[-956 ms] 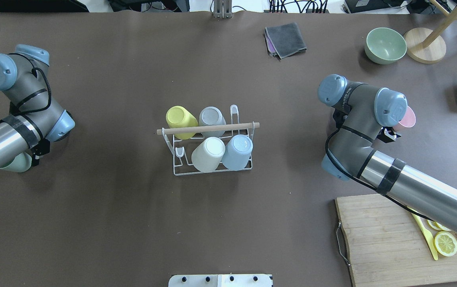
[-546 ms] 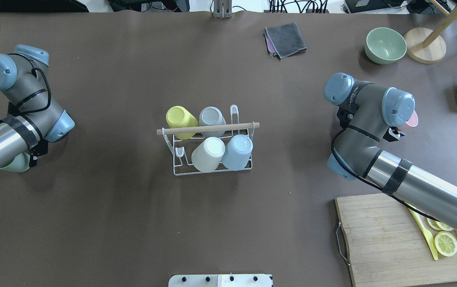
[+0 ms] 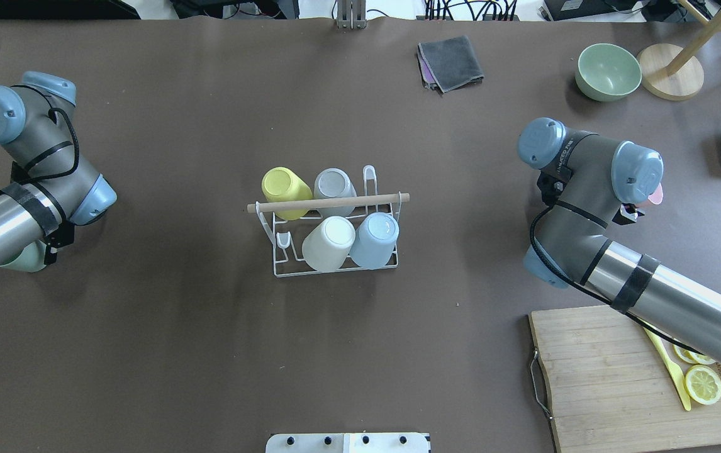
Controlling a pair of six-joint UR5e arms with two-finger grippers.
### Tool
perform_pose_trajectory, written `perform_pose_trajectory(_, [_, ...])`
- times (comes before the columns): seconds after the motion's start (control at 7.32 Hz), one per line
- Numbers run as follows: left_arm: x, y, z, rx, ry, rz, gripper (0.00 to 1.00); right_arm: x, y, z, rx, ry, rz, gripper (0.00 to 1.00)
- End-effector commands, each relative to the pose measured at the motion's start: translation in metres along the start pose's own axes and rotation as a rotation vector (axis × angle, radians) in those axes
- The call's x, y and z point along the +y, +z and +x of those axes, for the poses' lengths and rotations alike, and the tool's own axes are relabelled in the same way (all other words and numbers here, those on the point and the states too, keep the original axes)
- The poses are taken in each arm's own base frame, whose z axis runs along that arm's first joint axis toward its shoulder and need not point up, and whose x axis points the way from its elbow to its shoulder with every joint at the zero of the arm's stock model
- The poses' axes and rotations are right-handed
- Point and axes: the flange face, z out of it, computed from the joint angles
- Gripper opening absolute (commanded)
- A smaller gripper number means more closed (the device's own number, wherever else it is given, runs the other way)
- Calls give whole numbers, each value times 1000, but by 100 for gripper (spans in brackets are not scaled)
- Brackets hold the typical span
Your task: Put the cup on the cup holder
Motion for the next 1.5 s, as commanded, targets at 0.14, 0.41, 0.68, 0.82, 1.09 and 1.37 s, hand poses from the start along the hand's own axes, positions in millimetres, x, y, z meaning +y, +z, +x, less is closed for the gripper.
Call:
perform_pose_trajectory(0.14, [1,4,-1,0,0,-4,98,2,0,1,0,16,3,34])
perform_pose_trajectory(0.41, [5,6,-2,-1,1,-1,98,19,-4,19,-12,21,18,14])
perform_pose_trajectory(0.68, [5,6,-2,-1,3,1,95,38,-18,32,3,28,42,0])
perform_pose_trajectory(0.82, [5,6,-2,-1,2,1,82,54,-23,40,1,56,48,0])
perform_pose_trajectory(1.09, [7,4,-3,2,-2,-2,18,90,-34,55,-37,128,63,0])
perform_pose_trajectory(1.37, [33,-9,3,25,104,-54,0,120,-37,70,-98,282,110,0])
